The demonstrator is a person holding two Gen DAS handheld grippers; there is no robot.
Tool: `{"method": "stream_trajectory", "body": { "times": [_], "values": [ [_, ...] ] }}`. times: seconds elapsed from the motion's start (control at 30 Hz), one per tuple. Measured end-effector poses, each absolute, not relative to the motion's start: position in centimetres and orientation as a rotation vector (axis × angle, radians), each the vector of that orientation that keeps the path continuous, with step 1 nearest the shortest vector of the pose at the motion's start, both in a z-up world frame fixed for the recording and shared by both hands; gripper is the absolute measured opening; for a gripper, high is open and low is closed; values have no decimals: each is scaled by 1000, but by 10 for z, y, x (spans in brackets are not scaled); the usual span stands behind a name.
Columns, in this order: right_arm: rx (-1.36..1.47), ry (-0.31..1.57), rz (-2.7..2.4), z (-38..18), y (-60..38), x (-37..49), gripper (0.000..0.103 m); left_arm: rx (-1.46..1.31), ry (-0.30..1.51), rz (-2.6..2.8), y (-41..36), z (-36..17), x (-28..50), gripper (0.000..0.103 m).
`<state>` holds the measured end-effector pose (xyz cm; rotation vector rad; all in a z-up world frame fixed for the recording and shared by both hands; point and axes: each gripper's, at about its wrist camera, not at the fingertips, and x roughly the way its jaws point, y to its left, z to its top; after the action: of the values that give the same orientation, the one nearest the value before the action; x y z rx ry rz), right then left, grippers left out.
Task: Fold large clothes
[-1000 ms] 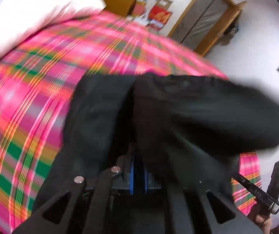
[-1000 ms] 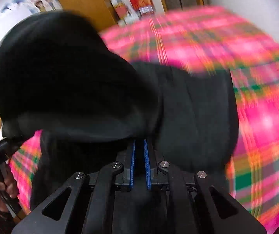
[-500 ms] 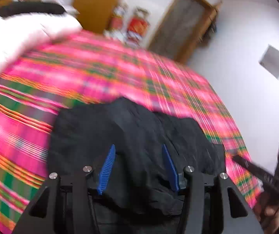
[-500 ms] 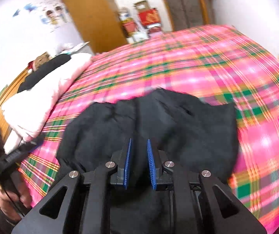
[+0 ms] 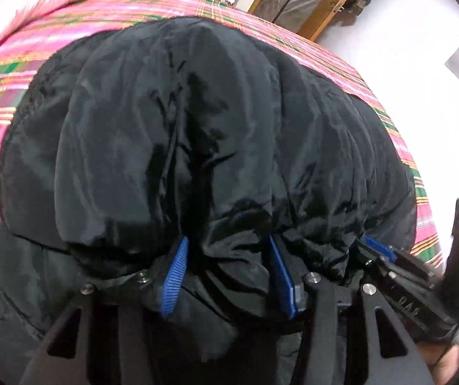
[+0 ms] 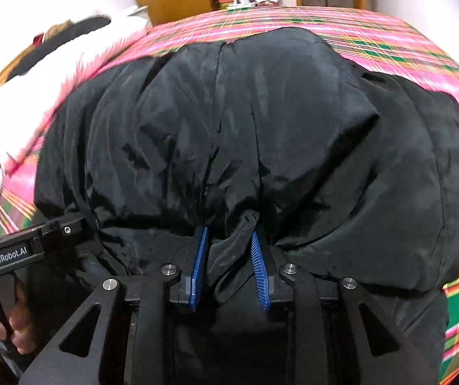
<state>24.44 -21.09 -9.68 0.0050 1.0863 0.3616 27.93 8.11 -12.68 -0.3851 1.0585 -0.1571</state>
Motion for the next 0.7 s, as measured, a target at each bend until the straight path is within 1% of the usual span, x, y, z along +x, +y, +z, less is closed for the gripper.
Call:
{"method": "stream_trajectory", "body": {
  "times": [0.07, 0.13, 0.2, 0.27, 0.33, 0.37, 0.4, 0.47, 0.63, 0.7],
  "values": [
    [30, 1104, 350, -81, -215, 237, 28, -370, 1069, -144, 77, -117, 273, 53],
    [42, 1067, 350, -62, -221, 226, 28, -375, 1055, -140, 73, -96, 261, 52],
    [42, 1036, 352, -52, -225, 214, 28, -355, 974, -148, 70, -73, 245, 52],
    [47, 1047, 352, -55, -226, 215, 28, -299, 928, -124, 66, -63, 237, 53],
    [54, 1092, 331, -70, -227, 221, 28, -251, 958, -111, 60, -74, 242, 53],
    [58, 1119, 320, -80, -228, 224, 28, -255, 1012, -107, 60, -90, 248, 53],
    [65, 1140, 315, -90, -232, 227, 28, -291, 1060, -104, 65, -106, 254, 53],
    [96, 1165, 313, -103, -235, 233, 29, -380, 1081, -113, 73, -121, 259, 53],
    [102, 1163, 312, -91, -240, 227, 31, -377, 1053, -97, 72, -114, 255, 54],
    [110, 1146, 322, -77, -244, 217, 31, -357, 1028, -93, 67, -98, 241, 54]
  ]
}}
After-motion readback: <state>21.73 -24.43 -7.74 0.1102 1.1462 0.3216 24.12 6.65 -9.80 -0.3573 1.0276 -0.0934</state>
